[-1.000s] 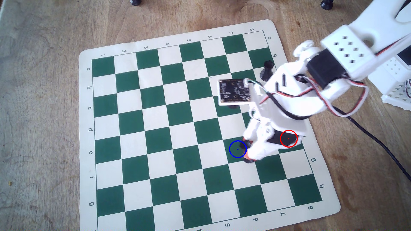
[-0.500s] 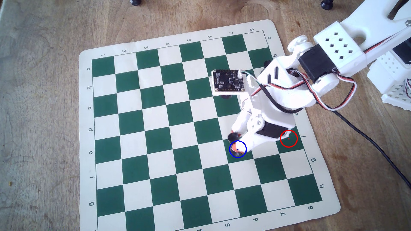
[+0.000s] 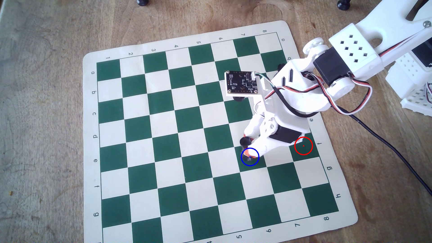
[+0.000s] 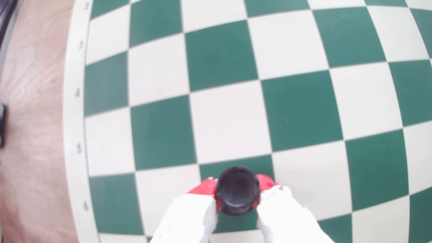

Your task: Move the chess piece from red to blue

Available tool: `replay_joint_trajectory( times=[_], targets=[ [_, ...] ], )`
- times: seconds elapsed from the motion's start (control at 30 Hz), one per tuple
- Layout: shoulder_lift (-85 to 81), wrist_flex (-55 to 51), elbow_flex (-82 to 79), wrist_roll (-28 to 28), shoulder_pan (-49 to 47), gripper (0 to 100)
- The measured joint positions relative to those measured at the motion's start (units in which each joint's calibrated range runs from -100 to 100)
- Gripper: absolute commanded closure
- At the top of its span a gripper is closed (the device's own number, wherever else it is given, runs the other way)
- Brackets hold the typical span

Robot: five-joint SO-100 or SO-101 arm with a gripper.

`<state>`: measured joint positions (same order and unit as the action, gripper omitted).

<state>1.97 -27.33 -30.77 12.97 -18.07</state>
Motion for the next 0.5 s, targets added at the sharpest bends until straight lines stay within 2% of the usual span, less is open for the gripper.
replay_joint_trajectory(
  times=[0.3, 0.4, 0.43, 0.5],
  targets=[
    [1.42, 0.16, 0.0, 0.0, 0.0, 100],
    [1.42, 0.16, -0.36, 0.0, 0.0, 93],
    [1.42, 0.16, -0.72, 0.0, 0.0, 87],
    [1.42, 1.2, -1.45, 0.0, 0.07, 81]
  ],
)
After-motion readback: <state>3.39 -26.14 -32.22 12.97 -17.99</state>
